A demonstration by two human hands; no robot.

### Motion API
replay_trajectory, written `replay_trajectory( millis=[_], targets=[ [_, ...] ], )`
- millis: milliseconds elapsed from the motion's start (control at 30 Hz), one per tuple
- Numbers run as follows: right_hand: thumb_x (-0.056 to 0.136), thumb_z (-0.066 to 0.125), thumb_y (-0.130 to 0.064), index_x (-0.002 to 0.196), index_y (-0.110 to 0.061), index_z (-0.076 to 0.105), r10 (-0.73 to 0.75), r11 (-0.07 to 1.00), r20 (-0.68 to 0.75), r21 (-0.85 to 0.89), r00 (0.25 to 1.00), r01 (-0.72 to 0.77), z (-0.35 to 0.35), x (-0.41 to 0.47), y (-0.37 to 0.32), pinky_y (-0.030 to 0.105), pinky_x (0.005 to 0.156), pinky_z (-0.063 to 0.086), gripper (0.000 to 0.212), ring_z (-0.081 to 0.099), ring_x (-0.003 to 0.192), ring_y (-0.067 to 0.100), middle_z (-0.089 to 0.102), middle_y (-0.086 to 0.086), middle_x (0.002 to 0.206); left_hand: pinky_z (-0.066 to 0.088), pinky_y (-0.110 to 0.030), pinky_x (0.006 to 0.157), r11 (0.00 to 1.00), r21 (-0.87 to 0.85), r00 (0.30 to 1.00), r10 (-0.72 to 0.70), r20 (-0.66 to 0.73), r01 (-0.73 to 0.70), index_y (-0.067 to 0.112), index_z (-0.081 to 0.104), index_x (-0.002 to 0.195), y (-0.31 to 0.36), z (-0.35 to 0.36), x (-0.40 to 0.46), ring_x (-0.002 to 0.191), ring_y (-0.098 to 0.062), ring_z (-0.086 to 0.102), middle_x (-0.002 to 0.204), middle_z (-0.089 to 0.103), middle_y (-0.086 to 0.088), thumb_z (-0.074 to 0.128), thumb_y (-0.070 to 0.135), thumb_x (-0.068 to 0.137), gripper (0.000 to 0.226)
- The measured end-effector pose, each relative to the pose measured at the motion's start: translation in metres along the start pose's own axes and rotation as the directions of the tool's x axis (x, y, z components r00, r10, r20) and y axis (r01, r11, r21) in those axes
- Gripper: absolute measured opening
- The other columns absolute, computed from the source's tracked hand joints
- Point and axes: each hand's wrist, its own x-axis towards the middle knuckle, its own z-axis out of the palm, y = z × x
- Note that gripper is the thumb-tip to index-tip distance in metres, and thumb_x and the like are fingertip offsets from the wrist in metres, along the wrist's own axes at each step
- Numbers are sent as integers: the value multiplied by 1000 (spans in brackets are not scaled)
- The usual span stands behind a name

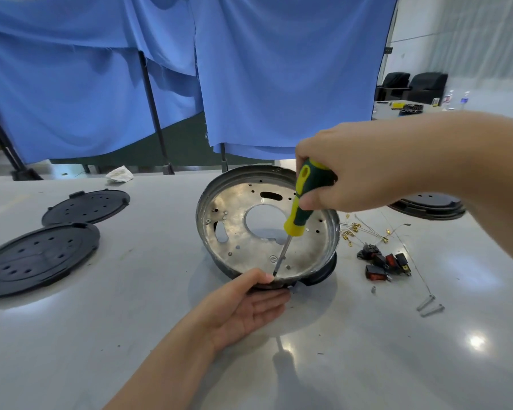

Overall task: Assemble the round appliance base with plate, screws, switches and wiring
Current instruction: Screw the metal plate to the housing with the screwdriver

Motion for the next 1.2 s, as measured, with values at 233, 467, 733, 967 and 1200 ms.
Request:
replay_trajectory(
  millis=[233,467,733,967,1200],
  targets=[
    [73,38,-81,73,-17,47,19,997,-156,-70,988,-30,9,4,-6,25,45,30,64,42,49,15,47,-2,58,59,-35,84,1000,-4,1000,-4,3,4,-3,60,123,1,0,-2,106,-27,69,116,70,-20,78,15,56,71],
    [86,51,-54,101,-26,48,-33,988,-60,146,998,42,4,0,2,24,50,33,32,49,61,11,52,-6,74,59,-35,83,999,-36,1000,-12,-26,11,-4,59,124,1,2,-2,105,-28,69,115,70,-21,72,13,64,64],
    [72,22,-83,57,-14,36,-11,987,-391,-153,920,-54,17,3,-17,26,45,19,71,34,45,15,37,-1,50,58,-36,86,1000,1,1000,-4,5,4,1,70,104,0,2,-3,105,-27,69,114,70,-19,71,5,65,38],
    [93,41,-53,104,-34,38,-74,926,-186,352,980,137,20,-1,-7,22,52,34,22,50,61,4,55,-10,83,54,-37,91,1000,2,999,-5,-33,5,-4,58,125,1,3,-3,109,-26,68,116,70,-19,75,7,66,62],
    [95,50,-26,107,-36,46,-202,928,-238,265,950,263,30,-1,0,22,65,43,16,50,75,11,41,-11,102,58,-37,85,1000,11,998,15,-63,-14,0,59,124,1,5,-1,109,-27,68,115,70,-19,70,25,64,66]
  ],
)
